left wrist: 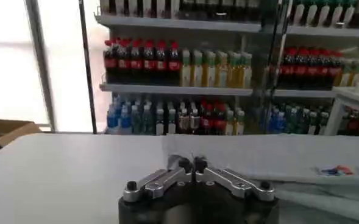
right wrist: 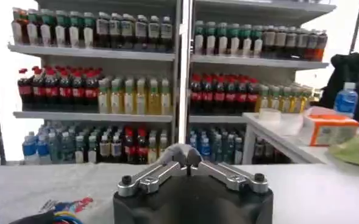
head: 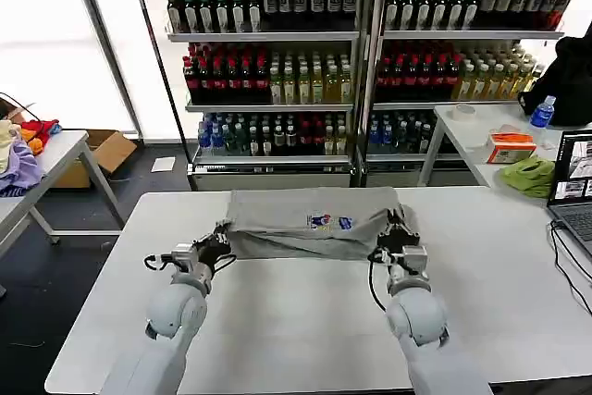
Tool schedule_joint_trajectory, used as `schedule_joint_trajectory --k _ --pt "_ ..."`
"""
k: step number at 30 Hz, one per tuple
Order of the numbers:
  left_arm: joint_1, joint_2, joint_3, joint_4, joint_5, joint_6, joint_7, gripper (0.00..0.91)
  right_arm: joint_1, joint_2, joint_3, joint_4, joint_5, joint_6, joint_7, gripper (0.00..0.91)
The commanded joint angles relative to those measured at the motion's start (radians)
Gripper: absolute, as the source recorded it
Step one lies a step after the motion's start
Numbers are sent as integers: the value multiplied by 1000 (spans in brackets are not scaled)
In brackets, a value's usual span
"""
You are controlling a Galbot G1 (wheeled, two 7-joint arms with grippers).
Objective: Fold and organize the clothes.
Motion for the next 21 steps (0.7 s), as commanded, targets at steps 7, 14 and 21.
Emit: schedule_joint_trajectory --k 7,14,21 --pt "-144 -5 35 232 -2 47 12 907 148 48 -26 -232 17 -75 25 907" --pt "-116 5 25 153 -3 116 -14 907 148 80 -13 -203 180 -123 123 907" --pt "-34 30 15 -4 8 161 -45 907 101 42 4 -48 296 -185 212 907"
